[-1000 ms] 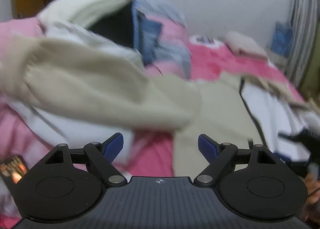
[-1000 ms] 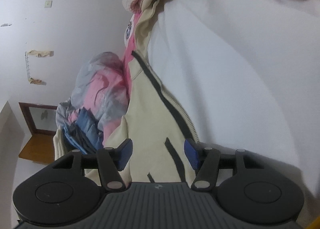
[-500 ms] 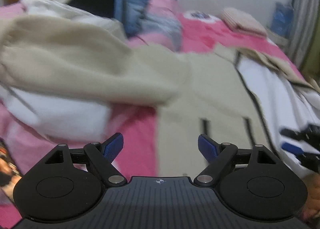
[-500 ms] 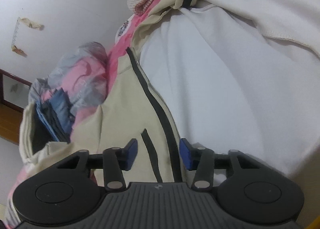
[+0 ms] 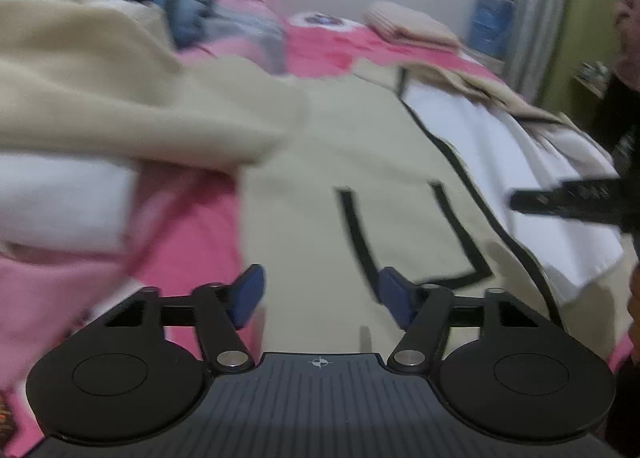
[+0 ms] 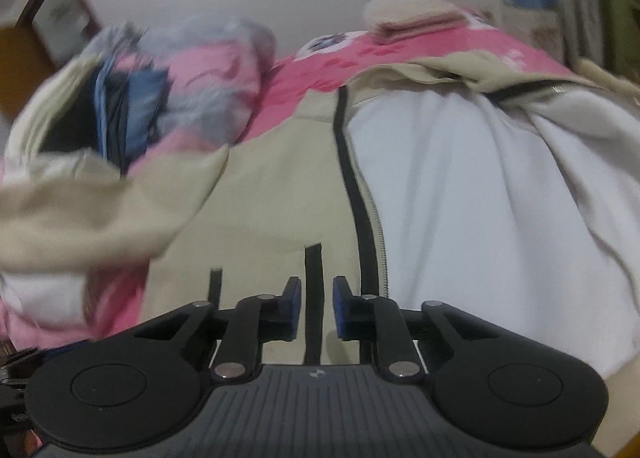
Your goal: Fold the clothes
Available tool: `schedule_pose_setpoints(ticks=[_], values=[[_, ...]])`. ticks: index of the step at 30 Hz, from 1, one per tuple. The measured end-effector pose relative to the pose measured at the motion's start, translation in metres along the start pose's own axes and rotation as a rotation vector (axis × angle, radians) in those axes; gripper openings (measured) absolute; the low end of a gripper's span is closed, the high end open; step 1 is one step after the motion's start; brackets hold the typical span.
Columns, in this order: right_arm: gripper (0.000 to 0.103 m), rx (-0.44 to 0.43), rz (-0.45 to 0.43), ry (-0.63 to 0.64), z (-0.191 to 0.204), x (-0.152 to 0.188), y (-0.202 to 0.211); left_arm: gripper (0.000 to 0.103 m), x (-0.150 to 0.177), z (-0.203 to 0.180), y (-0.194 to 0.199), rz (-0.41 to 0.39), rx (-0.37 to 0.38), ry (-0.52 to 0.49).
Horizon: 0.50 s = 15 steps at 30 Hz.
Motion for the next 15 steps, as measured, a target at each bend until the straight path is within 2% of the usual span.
schedule_pose_setpoints(ticks=[2, 4, 5, 7, 11, 15], values=[[0.015, 0.013, 0.042, 0.048, 0.004, 0.007, -0.012, 0.058, 0.012, -0.006, -0.019, 0.025, 0.021, 0.001], [0.014, 0.097, 0.11, 0.121, 0.004, 0.018, -0.035, 0.056, 0.016, -0.01, -0.027, 0.023, 0.045, -0.018], [0.008, 0.11, 0.118, 0.139, 0.004, 0.02, -0.039, 0.056, 0.013, -0.011, -0.028, 0.006, 0.06, -0.023], [0.008, 0.134, 0.13, 0.172, 0.005, 0.024, -0.046, 0.056, 0.007, -0.012, -0.029, -0.03, 0.09, -0.031], [0.009, 0.125, 0.112, 0.181, 0.006, 0.019, -0.036, 0.056, -0.009, -0.016, -0.045, -0.061, 0.142, -0.005], [0.008, 0.143, 0.132, 0.193, 0.002, 0.024, -0.043, 0.056, -0.013, -0.023, -0.078, -0.015, 0.208, 0.036]])
Point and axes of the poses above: each gripper's, at about its wrist camera, not at the fingertips, and y roughly against the way its jaws point, z to its left, x to its underside, the point moved 5 cm from there along -y, roughly the way its jaws point, and after that the axes turned 11 degrees about x, right-handed, at the moved point
